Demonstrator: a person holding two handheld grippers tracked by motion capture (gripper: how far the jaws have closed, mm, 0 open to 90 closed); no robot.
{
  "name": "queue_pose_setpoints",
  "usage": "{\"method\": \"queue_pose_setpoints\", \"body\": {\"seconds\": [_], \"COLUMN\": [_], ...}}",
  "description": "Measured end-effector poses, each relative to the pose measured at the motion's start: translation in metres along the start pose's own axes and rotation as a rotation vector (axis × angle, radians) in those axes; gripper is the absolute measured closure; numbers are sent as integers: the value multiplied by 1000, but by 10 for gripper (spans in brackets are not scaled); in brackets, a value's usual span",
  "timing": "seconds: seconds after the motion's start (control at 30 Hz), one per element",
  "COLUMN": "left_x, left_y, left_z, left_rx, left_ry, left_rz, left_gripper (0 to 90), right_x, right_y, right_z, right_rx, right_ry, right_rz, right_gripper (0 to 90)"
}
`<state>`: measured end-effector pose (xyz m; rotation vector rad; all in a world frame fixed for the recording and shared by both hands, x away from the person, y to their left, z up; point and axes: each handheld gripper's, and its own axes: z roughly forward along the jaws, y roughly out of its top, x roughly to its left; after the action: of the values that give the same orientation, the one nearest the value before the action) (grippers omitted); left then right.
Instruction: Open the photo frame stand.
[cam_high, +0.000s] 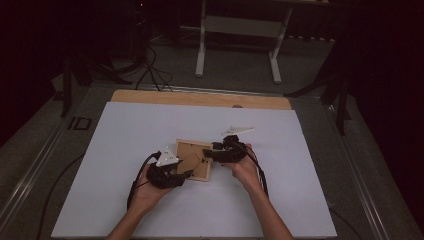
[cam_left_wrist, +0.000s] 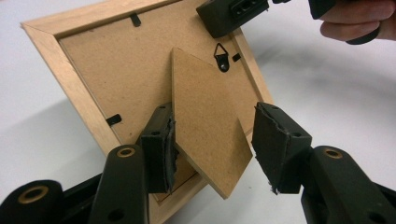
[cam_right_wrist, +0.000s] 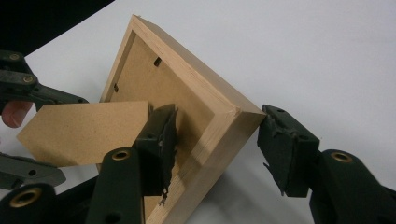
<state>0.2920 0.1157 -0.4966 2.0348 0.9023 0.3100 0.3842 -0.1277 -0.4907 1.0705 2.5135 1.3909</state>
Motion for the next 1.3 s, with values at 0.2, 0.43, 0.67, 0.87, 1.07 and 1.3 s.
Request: {"method": "queue_pose_setpoints", "body": {"seconds": [0.2,0.43,0.67,0.87,1.07,1.3], "left_x": [2,2,-1,-3,-5,-8], "left_y": [2,3,6,8,9,10], "left_z": [-1,0,3,7,11,16], "left_rx": [18,21,25,26,33,42], "left_ry": [-14,-11,10,24,26,36], "left_rz": [-19,-17,5,23,42,66], "left_gripper": [575,585,587,589,594,604], "right_x": [5,5,5,5,7,11], "right_y": [2,3,4,6,8,12], "right_z": [-4,-7,-12,-16,-21,-26], "right_rx": [-11,-11,-26,-33,-41,-44], "right_ry": [-19,-25,-46,-58,-82,-101], "right_rz": [-35,-40,-48,-52,-75,-107], "right_gripper": [490,506,525,538,538,530]}}
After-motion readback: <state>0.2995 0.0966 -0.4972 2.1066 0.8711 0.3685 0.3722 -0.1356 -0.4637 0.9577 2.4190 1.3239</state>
